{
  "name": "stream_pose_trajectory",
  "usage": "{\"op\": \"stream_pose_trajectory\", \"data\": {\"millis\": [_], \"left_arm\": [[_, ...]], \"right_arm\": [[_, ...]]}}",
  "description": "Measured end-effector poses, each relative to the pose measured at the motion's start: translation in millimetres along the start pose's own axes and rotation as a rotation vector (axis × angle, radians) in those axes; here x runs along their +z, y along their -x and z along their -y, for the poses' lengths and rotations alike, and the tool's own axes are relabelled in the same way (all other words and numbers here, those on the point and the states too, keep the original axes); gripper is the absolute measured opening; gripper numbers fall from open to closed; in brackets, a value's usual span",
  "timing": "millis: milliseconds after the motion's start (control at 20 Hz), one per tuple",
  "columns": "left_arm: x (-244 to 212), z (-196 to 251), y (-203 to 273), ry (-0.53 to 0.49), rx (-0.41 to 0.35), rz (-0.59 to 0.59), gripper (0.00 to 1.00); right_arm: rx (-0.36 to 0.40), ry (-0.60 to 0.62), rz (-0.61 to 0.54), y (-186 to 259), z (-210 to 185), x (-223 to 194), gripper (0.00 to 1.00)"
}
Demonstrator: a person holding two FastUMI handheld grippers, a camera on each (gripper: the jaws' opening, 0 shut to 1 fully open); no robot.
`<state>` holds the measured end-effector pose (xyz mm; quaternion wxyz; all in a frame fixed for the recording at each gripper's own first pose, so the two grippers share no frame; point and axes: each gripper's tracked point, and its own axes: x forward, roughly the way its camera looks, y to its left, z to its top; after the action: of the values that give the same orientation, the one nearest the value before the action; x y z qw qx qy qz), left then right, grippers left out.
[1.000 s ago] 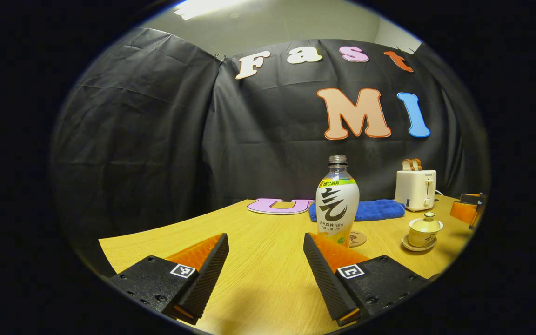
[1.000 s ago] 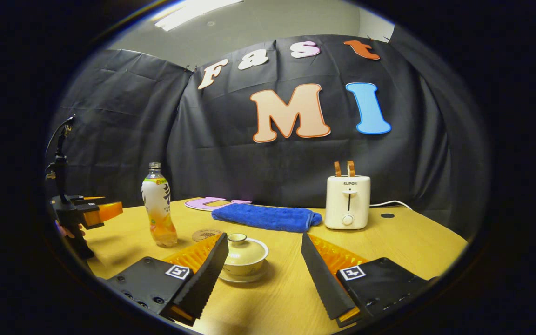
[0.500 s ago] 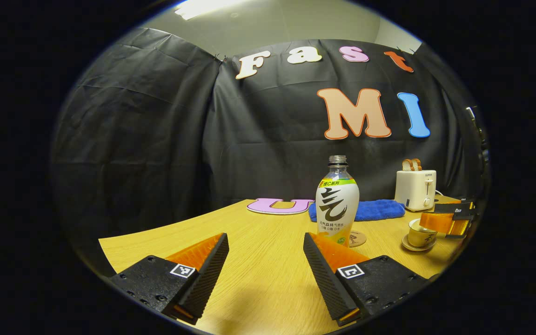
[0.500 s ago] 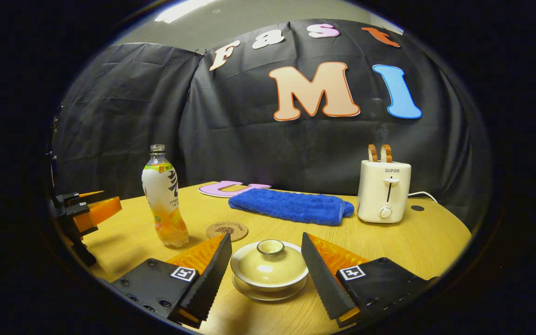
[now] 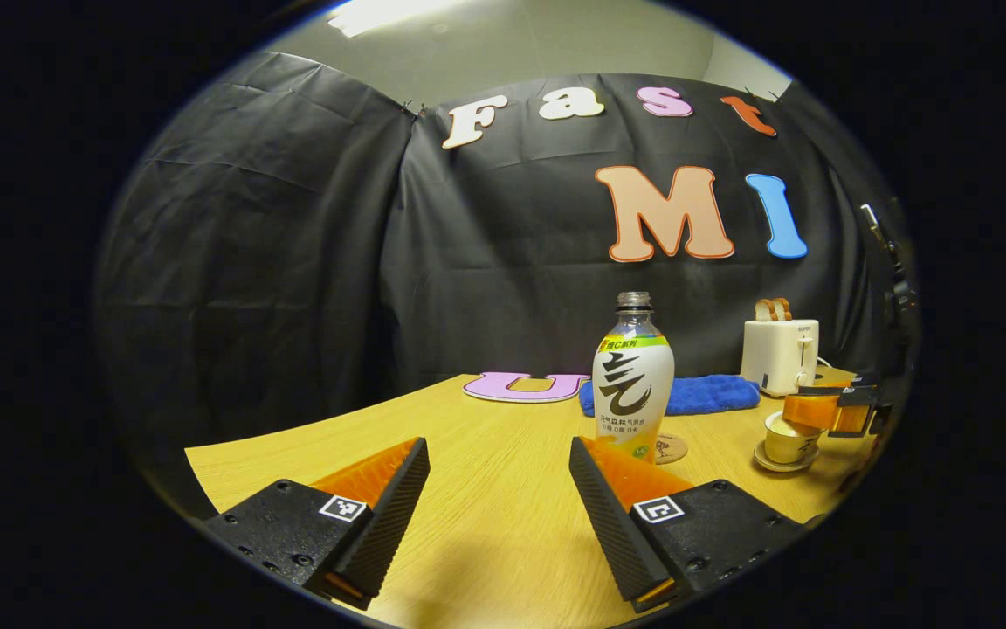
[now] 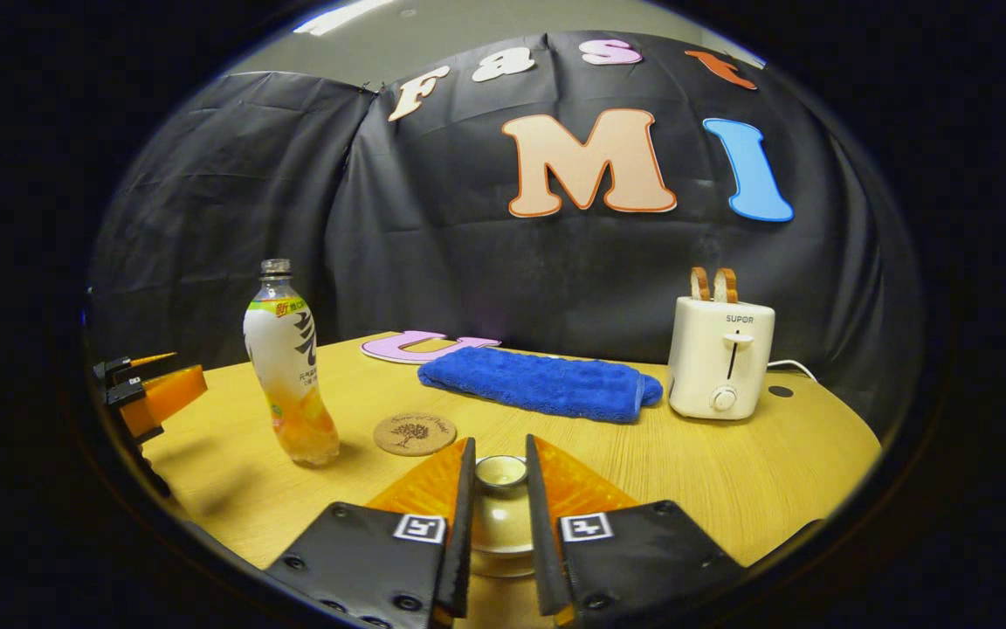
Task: Open the teacup lid with one hand, grasp the water bottle and pour water into the teacup with the other hand; after pouring, place the water bottle on the coaster and then close the teacup lid.
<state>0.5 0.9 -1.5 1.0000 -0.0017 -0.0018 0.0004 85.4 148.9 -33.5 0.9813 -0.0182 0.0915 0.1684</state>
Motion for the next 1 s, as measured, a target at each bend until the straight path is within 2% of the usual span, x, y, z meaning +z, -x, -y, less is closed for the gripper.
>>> {"op": "stream_pose_trajectory", "data": {"millis": [200, 450, 700, 950, 1000], "left_arm": [[-1, 0, -2, 0.000, 0.000, 0.001, 0.95], [0, 0, -1, 0.001, -0.001, 0.002, 0.94], [1, 3, 0, 0.003, -0.020, 0.008, 0.94], [6, 19, 3, 0.008, -0.116, 0.032, 0.94], [7, 27, 4, 0.010, -0.157, 0.037, 0.94]], "right_arm": [[-0.008, -0.001, 0.022, 1, 1, 3, 0.33], [-0.012, -0.020, 0.138, 12, 4, 19, 0.32], [-0.027, -0.022, 0.168, 30, 11, 22, 0.33], [-0.089, -0.027, 0.171, 55, 30, 20, 0.33], [-0.115, -0.028, 0.171, 62, 38, 19, 0.33]]}}
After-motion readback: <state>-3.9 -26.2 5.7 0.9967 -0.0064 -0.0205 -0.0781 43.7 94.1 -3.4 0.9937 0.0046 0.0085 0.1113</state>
